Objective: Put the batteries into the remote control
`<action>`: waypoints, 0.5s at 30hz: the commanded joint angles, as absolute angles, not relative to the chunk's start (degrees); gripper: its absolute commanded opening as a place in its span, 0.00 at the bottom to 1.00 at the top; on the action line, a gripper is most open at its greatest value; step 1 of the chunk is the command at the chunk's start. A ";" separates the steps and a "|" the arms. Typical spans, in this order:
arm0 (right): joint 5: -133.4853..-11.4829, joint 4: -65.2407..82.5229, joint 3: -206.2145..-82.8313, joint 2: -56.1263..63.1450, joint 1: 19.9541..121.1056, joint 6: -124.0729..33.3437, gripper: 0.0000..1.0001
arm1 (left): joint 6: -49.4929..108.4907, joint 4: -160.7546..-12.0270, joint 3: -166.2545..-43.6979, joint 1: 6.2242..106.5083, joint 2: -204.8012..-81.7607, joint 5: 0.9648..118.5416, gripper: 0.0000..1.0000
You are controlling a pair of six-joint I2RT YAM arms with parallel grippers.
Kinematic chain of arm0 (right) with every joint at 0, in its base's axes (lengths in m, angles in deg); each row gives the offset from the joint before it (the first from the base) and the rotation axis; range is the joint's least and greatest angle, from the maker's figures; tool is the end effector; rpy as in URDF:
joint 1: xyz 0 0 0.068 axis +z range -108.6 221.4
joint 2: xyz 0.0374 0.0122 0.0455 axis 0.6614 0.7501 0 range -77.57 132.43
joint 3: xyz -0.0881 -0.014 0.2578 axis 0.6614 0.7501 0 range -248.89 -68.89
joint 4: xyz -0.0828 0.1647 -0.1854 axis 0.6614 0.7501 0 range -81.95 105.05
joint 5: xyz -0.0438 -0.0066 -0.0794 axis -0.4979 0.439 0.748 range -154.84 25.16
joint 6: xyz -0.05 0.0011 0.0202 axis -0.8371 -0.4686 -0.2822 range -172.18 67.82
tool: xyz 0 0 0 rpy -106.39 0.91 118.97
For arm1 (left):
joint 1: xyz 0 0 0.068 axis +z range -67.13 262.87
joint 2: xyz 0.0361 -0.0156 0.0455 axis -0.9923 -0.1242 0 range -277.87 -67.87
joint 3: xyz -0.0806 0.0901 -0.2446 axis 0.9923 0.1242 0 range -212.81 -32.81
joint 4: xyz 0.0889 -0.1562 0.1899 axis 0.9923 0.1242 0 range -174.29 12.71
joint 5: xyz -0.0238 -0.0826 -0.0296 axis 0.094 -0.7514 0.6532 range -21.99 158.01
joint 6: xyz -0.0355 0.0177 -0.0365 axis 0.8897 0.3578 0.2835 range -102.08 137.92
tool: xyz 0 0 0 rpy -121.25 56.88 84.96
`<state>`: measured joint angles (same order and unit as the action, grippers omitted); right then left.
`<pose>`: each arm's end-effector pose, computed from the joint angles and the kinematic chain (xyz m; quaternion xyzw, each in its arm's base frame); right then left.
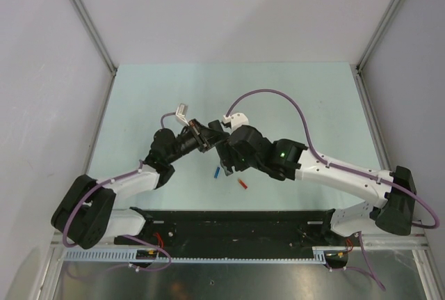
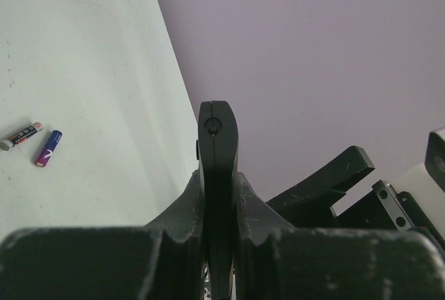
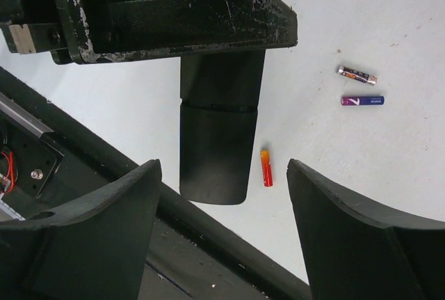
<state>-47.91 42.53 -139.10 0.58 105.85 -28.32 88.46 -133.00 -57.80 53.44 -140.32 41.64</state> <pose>0.1373 0.2630 0.3245 -0.2582 0.8695 0.1812 0.3801 0.2153 -0.1396 0.2277 -0.0863 0.6947 -0.6356 0.3254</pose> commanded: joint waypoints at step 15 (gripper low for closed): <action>-47.88 42.24 -142.01 2.06 106.18 -29.24 0.57 | 89.90 -137.11 -60.58 53.69 -141.62 39.98 0.00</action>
